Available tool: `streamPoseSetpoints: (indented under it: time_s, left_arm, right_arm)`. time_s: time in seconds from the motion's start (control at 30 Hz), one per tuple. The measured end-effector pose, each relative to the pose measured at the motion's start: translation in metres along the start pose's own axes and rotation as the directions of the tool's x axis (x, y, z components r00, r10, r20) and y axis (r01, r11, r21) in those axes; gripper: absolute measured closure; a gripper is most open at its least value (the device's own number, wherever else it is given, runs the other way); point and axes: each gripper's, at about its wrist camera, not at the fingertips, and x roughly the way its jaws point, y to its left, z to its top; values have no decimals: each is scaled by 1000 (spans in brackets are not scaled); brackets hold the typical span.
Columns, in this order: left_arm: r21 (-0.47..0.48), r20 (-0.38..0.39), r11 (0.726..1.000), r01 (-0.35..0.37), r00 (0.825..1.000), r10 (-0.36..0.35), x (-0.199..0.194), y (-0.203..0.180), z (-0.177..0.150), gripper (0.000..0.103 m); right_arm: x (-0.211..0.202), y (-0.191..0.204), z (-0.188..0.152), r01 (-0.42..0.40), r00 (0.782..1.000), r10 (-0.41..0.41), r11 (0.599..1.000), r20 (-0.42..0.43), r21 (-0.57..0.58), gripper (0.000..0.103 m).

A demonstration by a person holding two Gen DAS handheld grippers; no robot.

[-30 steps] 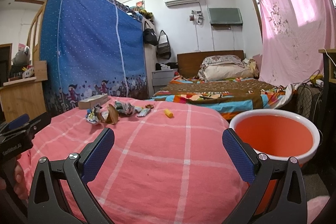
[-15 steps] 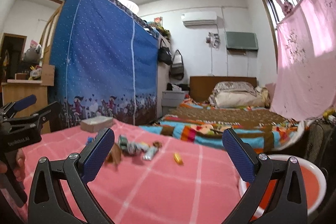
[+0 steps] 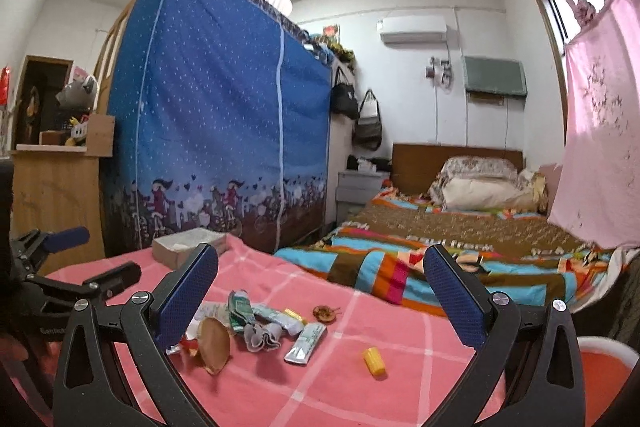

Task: Collect trash
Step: 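Grasp the blue Ca packet with the left tool while the right grasps a white wrapper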

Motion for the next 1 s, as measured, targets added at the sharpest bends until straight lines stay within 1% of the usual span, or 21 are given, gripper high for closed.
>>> streamPoseSetpoints:
  time_s: [0.13, 0.2, 0.23, 0.27, 0.3, 0.33, 0.37, 0.5, 0.53, 0.57, 0.6, 0.63, 0.67, 0.7, 0.77, 0.9, 1.0]
  left_arm:
    - [3, -68, 1000, 7, 998, -7, 14, -2, -1, 0]
    - [8, -102, 1000, 5, 995, -4, 20, -4, -2, 0]
    - [8, -122, 1000, 10, 992, -9, 23, -4, -2, 0]
    - [5, -153, 1000, 20, 988, -19, 28, -5, -2, 0]
    - [1, -177, 999, 32, 984, -31, 31, -5, -3, 0]
    - [-4, -191, 999, 39, 981, -39, 34, -4, -3, 0]
    - [-12, -205, 999, 47, 978, -48, 38, -3, -4, 0]
    - [-53, -245, 995, 80, 965, -90, 42, 2, -6, 0]
    - [-61, -252, 995, 85, 963, -97, 44, 3, -6, 0]
    - [-72, -264, 993, 93, 958, -108, 45, 4, -6, 2]
    - [-88, -282, 991, 104, 951, -125, 48, 5, -8, 5]
    - [-97, -290, 989, 112, 947, -136, 49, 5, -9, 8]
    - [-110, -304, 986, 122, 941, -150, 51, 6, -11, 14]
    - [-126, -321, 982, 139, 931, -173, 53, 7, -12, 17]
    - [-144, -337, 978, 151, 922, -192, 55, 7, -14, 28]
    - [-195, -368, 965, 176, 899, -238, 57, 8, -18, 41]
    - [-218, -381, 956, 197, 884, -269, 58, 6, -19, 60]
  right_arm:
    - [16, -7, -11, -30, 996, 34, 998, -85, 52, 0]
    - [27, -7, -18, -61, 986, 69, 996, -152, 60, 1]
    - [34, -5, -22, -74, 977, 84, 996, -197, 58, 2]
    - [40, -2, -27, -87, 968, 98, 994, -229, 60, 9]
    - [45, 0, -30, -101, 961, 114, 993, -252, 65, 13]
    - [48, 2, -33, -113, 953, 128, 991, -273, 70, 22]
    - [52, 4, -34, -124, 945, 139, 990, -295, 70, 27]
    - [59, 10, -37, -142, 928, 158, 987, -336, 72, 34]
    - [61, 11, -39, -146, 921, 163, 986, -353, 75, 38]
    - [65, 11, -40, -148, 913, 167, 986, -371, 80, 43]
    - [70, 11, -40, -150, 906, 170, 985, -387, 82, 46]
    - [74, 12, -42, -152, 897, 175, 984, -406, 88, 50]
    - [76, 13, -43, -155, 891, 179, 984, -417, 92, 53]
    - [79, 13, -45, -155, 884, 181, 983, -432, 95, 54]
    - [83, 14, -47, -159, 871, 189, 982, -454, 103, 57]
    - [89, 16, -52, -175, 850, 214, 977, -481, 125, 63]
    - [94, 17, -55, -187, 834, 237, 971, -499, 148, 70]
